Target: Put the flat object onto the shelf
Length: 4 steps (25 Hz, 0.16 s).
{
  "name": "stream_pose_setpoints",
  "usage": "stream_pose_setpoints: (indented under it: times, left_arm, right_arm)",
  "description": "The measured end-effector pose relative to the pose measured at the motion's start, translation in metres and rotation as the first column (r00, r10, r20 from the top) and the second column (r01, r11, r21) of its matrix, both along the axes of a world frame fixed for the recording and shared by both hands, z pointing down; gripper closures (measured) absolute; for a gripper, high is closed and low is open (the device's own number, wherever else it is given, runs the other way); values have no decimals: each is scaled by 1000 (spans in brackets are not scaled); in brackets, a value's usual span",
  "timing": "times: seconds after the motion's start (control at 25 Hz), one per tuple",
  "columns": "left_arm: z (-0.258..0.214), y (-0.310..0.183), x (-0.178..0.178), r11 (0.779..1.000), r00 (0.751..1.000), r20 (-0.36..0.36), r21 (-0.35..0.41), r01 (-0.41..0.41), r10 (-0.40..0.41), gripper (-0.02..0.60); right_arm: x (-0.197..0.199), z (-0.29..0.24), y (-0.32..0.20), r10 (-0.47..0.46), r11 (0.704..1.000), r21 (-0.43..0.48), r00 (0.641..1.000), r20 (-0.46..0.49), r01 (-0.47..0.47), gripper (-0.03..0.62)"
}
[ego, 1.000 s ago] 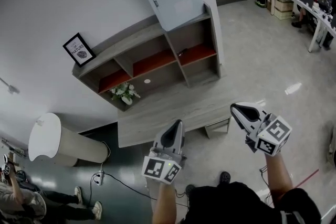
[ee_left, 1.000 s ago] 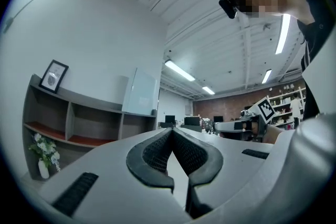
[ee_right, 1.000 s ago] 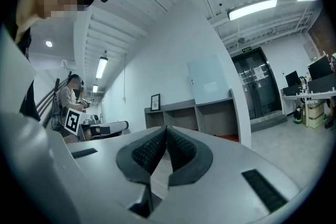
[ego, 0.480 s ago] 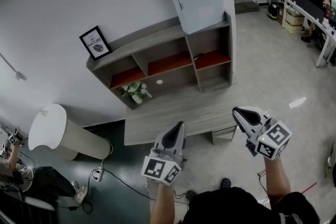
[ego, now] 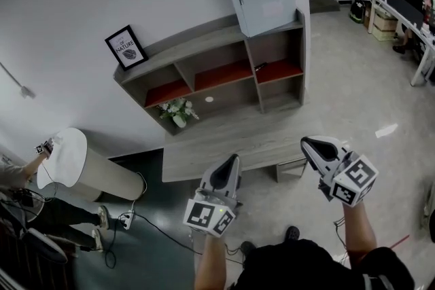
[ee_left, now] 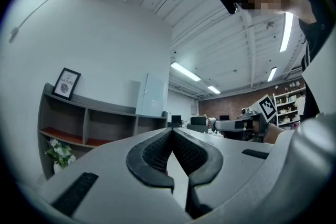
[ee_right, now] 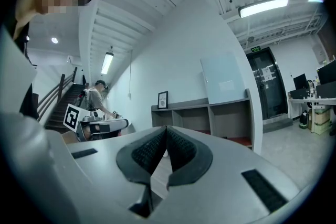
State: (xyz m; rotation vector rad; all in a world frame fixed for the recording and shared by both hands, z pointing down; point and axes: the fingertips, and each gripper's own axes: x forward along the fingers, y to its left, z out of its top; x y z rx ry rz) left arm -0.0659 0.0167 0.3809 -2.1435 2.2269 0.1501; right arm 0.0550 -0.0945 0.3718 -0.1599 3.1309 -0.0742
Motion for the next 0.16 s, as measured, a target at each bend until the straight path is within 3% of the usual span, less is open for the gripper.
stream_pose_setpoints:
  times: [0.16]
  left_arm:
    - [-1,-3,2,1000,1000,-5,-3,2,-2,569]
  right_arm:
    - [4,-2,-3,10,1000,1,1000,-3,-10,582]
